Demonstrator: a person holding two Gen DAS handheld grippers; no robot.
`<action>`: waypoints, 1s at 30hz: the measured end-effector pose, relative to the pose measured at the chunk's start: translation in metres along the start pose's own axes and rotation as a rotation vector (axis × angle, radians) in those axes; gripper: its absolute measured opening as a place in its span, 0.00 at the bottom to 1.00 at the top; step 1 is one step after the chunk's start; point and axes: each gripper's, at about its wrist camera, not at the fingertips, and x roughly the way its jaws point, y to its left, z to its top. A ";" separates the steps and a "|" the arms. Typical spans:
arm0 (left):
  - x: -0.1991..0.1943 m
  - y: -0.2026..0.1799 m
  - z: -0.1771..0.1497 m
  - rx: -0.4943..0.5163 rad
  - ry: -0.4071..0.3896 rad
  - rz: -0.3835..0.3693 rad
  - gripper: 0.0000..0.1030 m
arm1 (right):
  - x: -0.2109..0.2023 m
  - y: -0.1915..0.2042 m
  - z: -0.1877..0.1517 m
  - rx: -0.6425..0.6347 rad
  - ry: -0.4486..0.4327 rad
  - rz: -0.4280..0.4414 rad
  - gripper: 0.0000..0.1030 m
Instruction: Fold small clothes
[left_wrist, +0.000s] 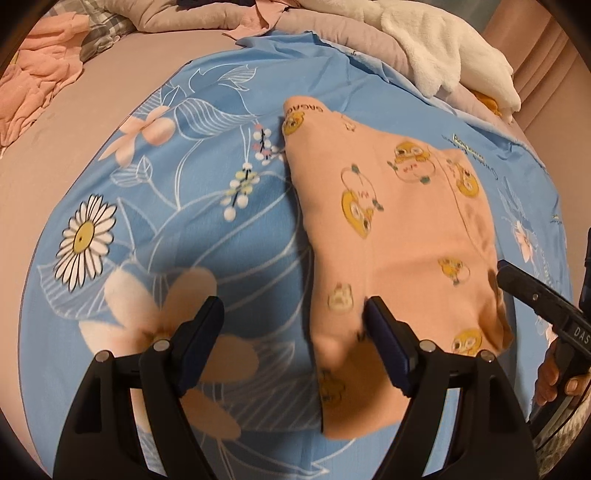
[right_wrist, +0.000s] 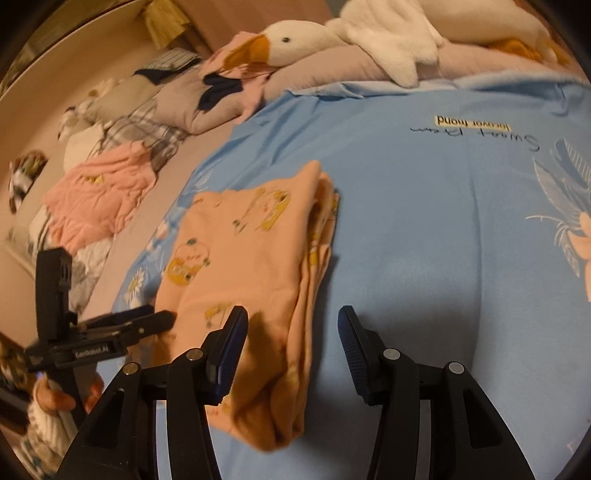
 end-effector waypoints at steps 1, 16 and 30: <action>0.002 -0.001 -0.003 0.005 0.005 0.011 0.77 | 0.002 0.002 -0.003 -0.023 0.009 -0.009 0.50; 0.004 -0.023 -0.028 0.070 0.022 0.067 0.75 | 0.014 0.005 -0.022 -0.070 0.073 -0.079 0.50; 0.006 -0.027 -0.032 0.087 0.020 0.083 0.78 | 0.014 -0.001 -0.030 -0.048 0.073 -0.071 0.50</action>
